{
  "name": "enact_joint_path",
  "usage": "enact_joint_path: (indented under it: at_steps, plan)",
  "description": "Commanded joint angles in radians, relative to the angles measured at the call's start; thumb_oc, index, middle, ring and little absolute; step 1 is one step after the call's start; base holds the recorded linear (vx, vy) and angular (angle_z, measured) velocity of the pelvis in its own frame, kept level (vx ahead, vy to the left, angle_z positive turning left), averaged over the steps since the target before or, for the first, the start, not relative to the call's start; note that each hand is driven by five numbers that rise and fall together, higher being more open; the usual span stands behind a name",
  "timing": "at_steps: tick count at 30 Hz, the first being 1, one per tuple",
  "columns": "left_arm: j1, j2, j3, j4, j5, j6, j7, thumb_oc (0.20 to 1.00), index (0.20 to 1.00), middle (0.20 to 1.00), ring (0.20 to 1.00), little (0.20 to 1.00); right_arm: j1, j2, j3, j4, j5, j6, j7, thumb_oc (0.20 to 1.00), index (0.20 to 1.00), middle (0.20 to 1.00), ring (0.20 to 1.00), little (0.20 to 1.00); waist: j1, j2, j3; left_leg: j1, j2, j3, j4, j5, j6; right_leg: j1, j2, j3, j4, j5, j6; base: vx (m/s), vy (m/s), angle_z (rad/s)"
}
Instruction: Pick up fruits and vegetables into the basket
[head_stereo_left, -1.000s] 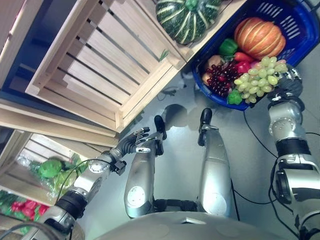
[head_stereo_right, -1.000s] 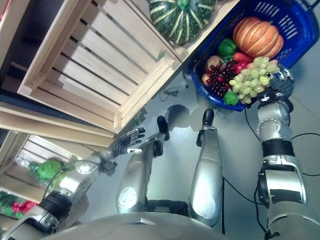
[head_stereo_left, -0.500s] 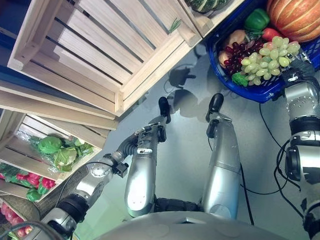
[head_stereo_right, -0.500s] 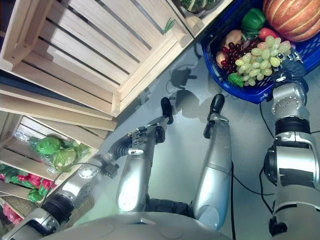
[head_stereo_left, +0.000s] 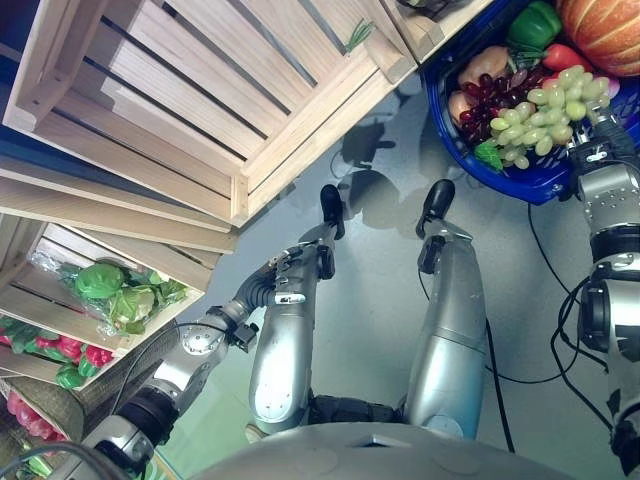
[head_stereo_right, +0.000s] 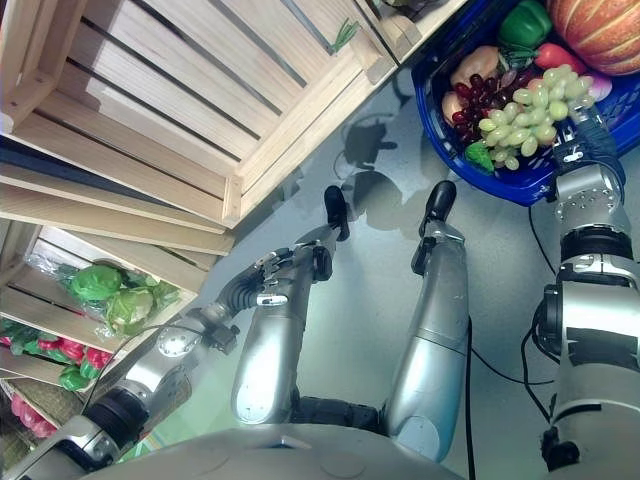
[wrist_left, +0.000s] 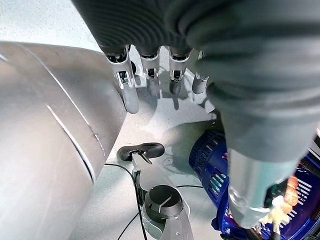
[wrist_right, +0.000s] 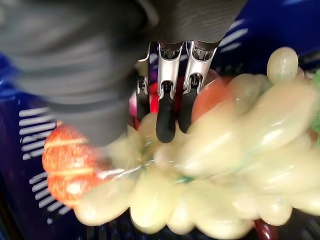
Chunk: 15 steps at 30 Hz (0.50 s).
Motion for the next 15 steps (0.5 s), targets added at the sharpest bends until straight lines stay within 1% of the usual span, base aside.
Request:
enact_joint_path:
  at_steps: [1, 3, 5, 7, 8, 10, 11, 13, 15]
  plan:
    - [0.080, -0.053, -0.108, -0.002, 0.015, 0.001, -0.007, 1.000, 1.000, 1.000, 1.000, 1.000, 0.017, -0.117, 0.012, 0.014, -0.042, -0.074, -0.075, 1.000, 1.000, 1.000, 1.000, 1.000, -0.044, 0.170, -0.016, 0.012, 0.034, 0.001, -0.053, -0.013, 0.000, 0.065, 0.025, -0.072, 0.020, -0.091, 0.055, -0.03, 0.071, 0.02]
    - [0.085, -0.059, -0.107, 0.003, 0.004, -0.003, -0.013, 1.000, 1.000, 1.000, 1.000, 1.000, 0.029, -0.103, 0.005, 0.017, -0.066, -0.076, -0.083, 1.000, 1.000, 1.000, 1.000, 1.000, -0.044, 0.167, -0.016, 0.037, 0.030, 0.001, -0.072, -0.008, -0.002, 0.093, 0.029, -0.077, 0.000, -0.086, 0.055, -0.03, 0.095, 0.02]
    - [0.088, -0.067, -0.101, 0.009, -0.007, 0.006, -0.027, 1.000, 1.000, 1.000, 1.000, 1.000, 0.048, -0.090, -0.001, 0.029, -0.115, -0.059, -0.112, 1.000, 1.000, 1.000, 1.000, 1.000, -0.044, 0.162, -0.016, 0.072, 0.023, 0.003, -0.093, -0.003, -0.002, 0.130, 0.034, -0.085, -0.019, -0.083, 0.055, -0.03, 0.127, 0.00]
    - [0.094, -0.072, -0.093, 0.022, -0.008, 0.009, -0.047, 1.000, 1.000, 1.000, 1.000, 1.000, 0.080, -0.082, -0.009, 0.051, -0.164, -0.011, -0.137, 1.000, 1.000, 1.000, 1.000, 1.000, -0.045, 0.154, -0.016, 0.113, 0.019, 0.004, -0.112, -0.001, -0.001, 0.174, 0.037, -0.091, -0.043, -0.079, 0.056, -0.01, 0.128, -0.03]
    - [0.093, -0.072, -0.091, 0.030, -0.005, 0.012, -0.055, 1.000, 1.000, 1.000, 1.000, 1.000, 0.098, -0.078, -0.012, 0.075, -0.222, 0.031, -0.155, 1.000, 1.000, 1.000, 1.000, 1.000, -0.046, 0.149, -0.016, 0.137, 0.017, 0.004, -0.121, 0.000, 0.000, 0.200, 0.037, -0.094, -0.058, -0.074, 0.058, -0.01, 0.111, -0.05]
    - [0.093, -0.073, -0.086, 0.034, 0.004, 0.019, -0.070, 1.000, 1.000, 1.000, 1.000, 1.000, 0.134, -0.067, -0.005, 0.103, -0.280, 0.070, -0.171, 1.000, 1.000, 1.000, 1.000, 1.000, -0.045, 0.137, -0.016, 0.183, 0.013, 0.001, -0.137, 0.002, 0.004, 0.253, 0.041, -0.100, -0.088, -0.065, 0.061, -0.01, 0.111, -0.02]
    - [0.096, -0.071, -0.083, 0.032, 0.005, 0.025, -0.074, 1.000, 1.000, 1.000, 1.000, 1.000, 0.151, -0.062, -0.006, 0.113, -0.291, 0.077, -0.162, 1.000, 1.000, 1.000, 1.000, 1.000, -0.045, 0.132, -0.016, 0.204, 0.013, 0.000, -0.144, 0.003, 0.005, 0.277, 0.042, -0.103, -0.101, -0.062, 0.063, -0.01, 0.104, 0.03]
    - [0.096, -0.066, -0.077, 0.032, 0.000, 0.018, -0.086, 1.000, 1.000, 1.000, 1.000, 1.000, 0.188, -0.047, -0.011, 0.139, -0.305, 0.081, -0.149, 1.000, 1.000, 1.000, 1.000, 1.000, -0.046, 0.116, -0.016, 0.255, 0.011, -0.003, -0.159, 0.002, 0.009, 0.333, 0.045, -0.109, -0.127, -0.054, 0.070, 0.00, 0.112, 0.05]
    - [0.091, -0.054, -0.061, 0.027, -0.005, 0.026, -0.097, 1.000, 1.000, 1.000, 1.000, 1.000, 0.242, -0.021, -0.013, 0.153, -0.331, 0.037, -0.137, 1.000, 1.000, 1.000, 1.000, 1.000, -0.049, 0.089, -0.016, 0.322, 0.013, -0.005, -0.178, -0.004, 0.015, 0.412, 0.046, -0.117, -0.168, -0.041, 0.078, 0.01, 0.113, 0.02]
